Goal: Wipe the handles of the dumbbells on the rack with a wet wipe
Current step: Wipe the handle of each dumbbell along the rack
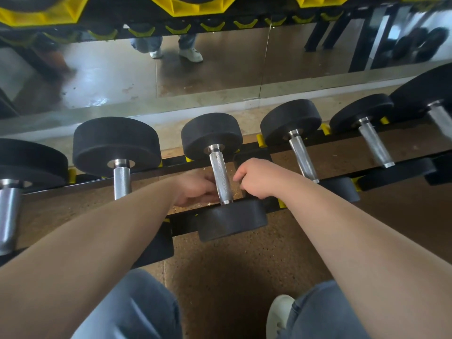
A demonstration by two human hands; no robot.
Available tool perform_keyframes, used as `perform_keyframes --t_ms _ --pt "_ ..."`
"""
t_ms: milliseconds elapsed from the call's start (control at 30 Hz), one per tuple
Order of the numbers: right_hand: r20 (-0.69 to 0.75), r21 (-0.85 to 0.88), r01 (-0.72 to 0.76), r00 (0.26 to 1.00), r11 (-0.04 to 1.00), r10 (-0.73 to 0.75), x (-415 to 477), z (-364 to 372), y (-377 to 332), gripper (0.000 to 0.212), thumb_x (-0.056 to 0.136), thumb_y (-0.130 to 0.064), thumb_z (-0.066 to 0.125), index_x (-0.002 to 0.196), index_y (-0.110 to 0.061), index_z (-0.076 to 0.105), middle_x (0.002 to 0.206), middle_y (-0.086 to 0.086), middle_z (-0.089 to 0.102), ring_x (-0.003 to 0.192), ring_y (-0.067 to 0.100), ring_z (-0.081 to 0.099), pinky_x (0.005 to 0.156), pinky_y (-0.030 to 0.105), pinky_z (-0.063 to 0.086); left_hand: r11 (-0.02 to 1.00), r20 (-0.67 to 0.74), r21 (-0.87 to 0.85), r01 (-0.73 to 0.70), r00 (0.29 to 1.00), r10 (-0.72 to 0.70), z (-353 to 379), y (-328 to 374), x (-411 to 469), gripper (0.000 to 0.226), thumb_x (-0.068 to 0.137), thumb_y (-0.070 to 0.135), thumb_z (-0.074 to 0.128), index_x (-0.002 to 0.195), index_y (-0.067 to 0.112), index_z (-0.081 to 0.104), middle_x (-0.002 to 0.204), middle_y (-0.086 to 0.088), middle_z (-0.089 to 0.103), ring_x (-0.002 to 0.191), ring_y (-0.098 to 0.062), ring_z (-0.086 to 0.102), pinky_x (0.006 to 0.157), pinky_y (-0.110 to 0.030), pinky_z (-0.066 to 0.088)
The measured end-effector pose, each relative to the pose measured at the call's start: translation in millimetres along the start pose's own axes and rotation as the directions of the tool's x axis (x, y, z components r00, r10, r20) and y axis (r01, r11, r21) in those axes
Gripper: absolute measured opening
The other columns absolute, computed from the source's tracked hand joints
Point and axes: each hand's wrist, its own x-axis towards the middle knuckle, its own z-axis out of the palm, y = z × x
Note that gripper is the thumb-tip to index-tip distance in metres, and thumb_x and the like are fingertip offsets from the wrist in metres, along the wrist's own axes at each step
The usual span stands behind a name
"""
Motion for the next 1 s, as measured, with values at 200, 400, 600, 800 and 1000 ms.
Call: perform_keyframes --t_ms 200,400,600,800,1000 --pt "0.002 0.043 -0.008 1.000 0.999 0.007 -1.1 -0.1 5.3 0.044 0.099 -0.003 0.054 0.134 -0.028 0.066 0.137 0.004 0.060 0.107 0.027 0.064 0.082 0.037 0.062 0.962 -0.157 -0.238 -0.137 0.982 0.101 -7.9 2.7 8.7 0.019 0.104 -0.001 0.050 0.111 0.005 0.068 0.097 -0.009 0.069 0.082 -0.012 0.065 0.067 -0.019 0.058" --pt "0.067 -0.007 0.013 0.998 1.000 -0.013 -8.2 0.7 5.9 0.043 0.100 -0.006 0.053 0.136 -0.027 0.064 0.134 0.004 0.061 0.105 0.027 0.064 0.083 0.038 0.061 0.919 0.104 0.379 0.108 0.982 -0.159 -6.4 1.2 -9.8 0.027 0.098 0.001 0.059 0.120 0.012 0.071 0.108 -0.008 0.074 0.102 -0.021 0.070 0.093 -0.033 0.059" --pt "0.083 -0.021 0.016 0.996 1.000 -0.014 -8.6 0.3 6.2 0.040 0.100 -0.008 0.055 0.135 -0.026 0.065 0.134 0.004 0.061 0.105 0.024 0.062 0.085 0.038 0.061 0.992 0.055 -0.124 -0.028 0.998 0.035 -8.7 -2.8 3.8 0.040 0.099 -0.006 0.055 0.136 0.009 0.058 0.128 -0.013 0.069 0.113 -0.020 0.069 0.087 -0.029 0.059" --pt "0.093 -0.016 0.023 0.995 1.000 -0.021 -6.6 0.6 4.3 0.040 0.100 -0.009 0.055 0.136 -0.025 0.064 0.136 0.004 0.060 0.111 0.026 0.062 0.088 0.041 0.060 0.980 0.118 -0.201 -0.018 0.992 0.043 -14.3 -0.6 3.9 0.045 0.098 -0.012 0.051 0.136 0.010 0.062 0.119 -0.007 0.072 0.103 -0.014 0.068 0.076 -0.021 0.058" --pt "0.146 -0.048 0.022 0.989 0.999 -0.015 -3.8 3.1 4.8 0.039 0.100 -0.008 0.054 0.134 -0.024 0.064 0.132 0.004 0.061 0.109 0.026 0.062 0.088 0.041 0.061 0.987 0.220 0.093 0.131 0.964 -0.149 -9.2 -0.4 -7.4 0.030 0.097 -0.007 0.058 0.122 0.005 0.069 0.115 -0.009 0.077 0.104 -0.016 0.074 0.086 -0.023 0.059"
